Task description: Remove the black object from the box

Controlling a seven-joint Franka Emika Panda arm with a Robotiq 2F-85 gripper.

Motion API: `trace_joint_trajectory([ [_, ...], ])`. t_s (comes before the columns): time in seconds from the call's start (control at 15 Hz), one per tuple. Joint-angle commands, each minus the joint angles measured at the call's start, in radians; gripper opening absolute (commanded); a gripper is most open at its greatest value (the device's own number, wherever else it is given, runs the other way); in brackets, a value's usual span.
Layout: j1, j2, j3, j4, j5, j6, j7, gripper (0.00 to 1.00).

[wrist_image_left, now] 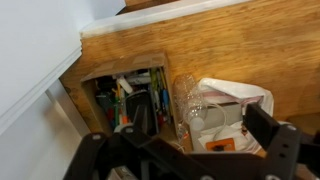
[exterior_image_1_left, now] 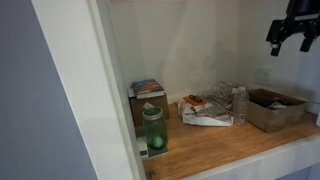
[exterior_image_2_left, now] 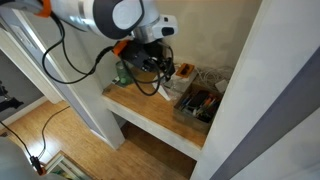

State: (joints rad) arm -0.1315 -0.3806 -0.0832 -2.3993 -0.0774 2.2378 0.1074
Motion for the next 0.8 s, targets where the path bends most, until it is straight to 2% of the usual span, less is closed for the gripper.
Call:
trace_joint_trajectory([
  [0.0, -0.014, 0.183, -0.027, 0.185, -0.008, 0.006, -0.033, 1.0],
  [0.4, -0.026, 0.415, -0.085, 0.393, 0.028, 0.031, -0.109, 1.0],
  [0.73, -0.056, 0.578, -0.095, 0.51, 0.086, 0.058, -0.197, 1.0],
])
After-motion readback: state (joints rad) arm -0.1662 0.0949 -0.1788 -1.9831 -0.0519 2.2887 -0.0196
